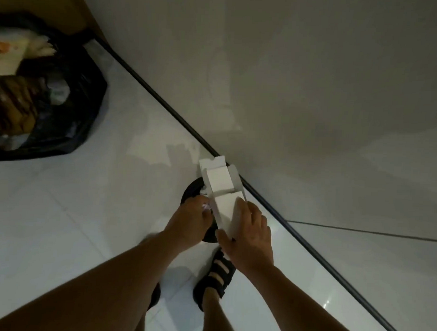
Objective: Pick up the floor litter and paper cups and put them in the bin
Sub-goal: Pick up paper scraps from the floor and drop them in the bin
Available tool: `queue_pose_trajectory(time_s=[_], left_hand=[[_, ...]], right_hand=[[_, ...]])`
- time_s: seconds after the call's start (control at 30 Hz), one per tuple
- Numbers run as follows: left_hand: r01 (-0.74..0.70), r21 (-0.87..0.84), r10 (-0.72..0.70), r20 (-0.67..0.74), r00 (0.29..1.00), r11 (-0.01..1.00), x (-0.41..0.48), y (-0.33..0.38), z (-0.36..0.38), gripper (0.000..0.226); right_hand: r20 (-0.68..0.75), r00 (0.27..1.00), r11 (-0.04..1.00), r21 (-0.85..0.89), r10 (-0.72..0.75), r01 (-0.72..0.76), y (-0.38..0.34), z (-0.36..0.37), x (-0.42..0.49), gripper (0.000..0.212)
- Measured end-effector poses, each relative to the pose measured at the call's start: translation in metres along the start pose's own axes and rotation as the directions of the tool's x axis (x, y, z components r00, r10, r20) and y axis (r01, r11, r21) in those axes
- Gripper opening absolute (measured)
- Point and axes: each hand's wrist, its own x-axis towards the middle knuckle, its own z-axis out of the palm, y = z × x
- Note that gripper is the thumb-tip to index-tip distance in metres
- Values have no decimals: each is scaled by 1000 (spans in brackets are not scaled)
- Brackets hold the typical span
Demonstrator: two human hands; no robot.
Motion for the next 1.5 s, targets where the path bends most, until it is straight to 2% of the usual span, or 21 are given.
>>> queue_pose_trajectory(time_s=[0.17, 0.37, 0.53, 0.67, 0.77, 0.87, 0.93, 0.97, 1.03, 1.1, 1.2, 1.3, 1.37, 1.5], left_hand=[[27, -101, -24, 27, 999, 995, 99, -44, 43, 25], [4, -79, 9, 160, 987, 997, 113, -96, 70, 35], [78, 22, -78, 9, 997, 997, 105, -113, 41, 47], [9, 7, -8, -64, 998, 1000, 113, -110, 17, 37], [-37, 5, 37, -87, 995, 999, 121, -105, 14, 34], [-57, -3, 57, -74, 996, 998, 124, -103, 17, 37], [-54, -12, 53, -66, 996, 998, 124, -104, 21, 42], [-59, -15, 58, -68, 996, 998, 124, -105, 22, 43], [-59, -29, 57, -66, 996, 998, 121, -108, 25, 44], [-43, -47, 40, -47, 998, 998, 114, -109, 25, 45], [-60, -63, 59, -23, 998, 996, 106, -104, 26, 43], [-92, -62, 91, -22, 996, 994, 109, -101, 25, 44], [-91, -46, 89, -37, 995, 995, 114, -101, 23, 45], [-70, -25, 69, -62, 996, 997, 116, -108, 25, 46]], right_hand=[[-65, 996, 998, 15, 68, -67, 30, 86, 63, 85], [-22, 986, 976, 150, 165, -159, 32, 149, 81, 96], [63, 979, 980, 38, 194, -197, 24, 159, 59, 83], [16, 983, 983, 35, 181, -182, 19, 146, 72, 78], [-19, 997, 996, -33, 80, -80, 15, 138, 100, 84], [23, 1000, 988, -156, -14, 17, 15, 129, 137, 96], [87, 996, 974, -227, 2, 18, 18, 123, 160, 97], [101, 995, 965, -261, 18, 9, 20, 121, 168, 91], [86, 996, 956, -294, 11, 15, 20, 117, 169, 58], [40, 996, 953, -291, -77, 85, 19, 114, 155, 27], [-101, 985, 970, -213, -140, 116, 17, 108, 139, 12], [-237, 965, 984, -159, -113, 76, 14, 104, 150, 19], [-272, 953, 984, -149, -131, 93, 14, 106, 156, 25], [0, 996, 989, -111, -94, 93, 17, 132, 142, 61]])
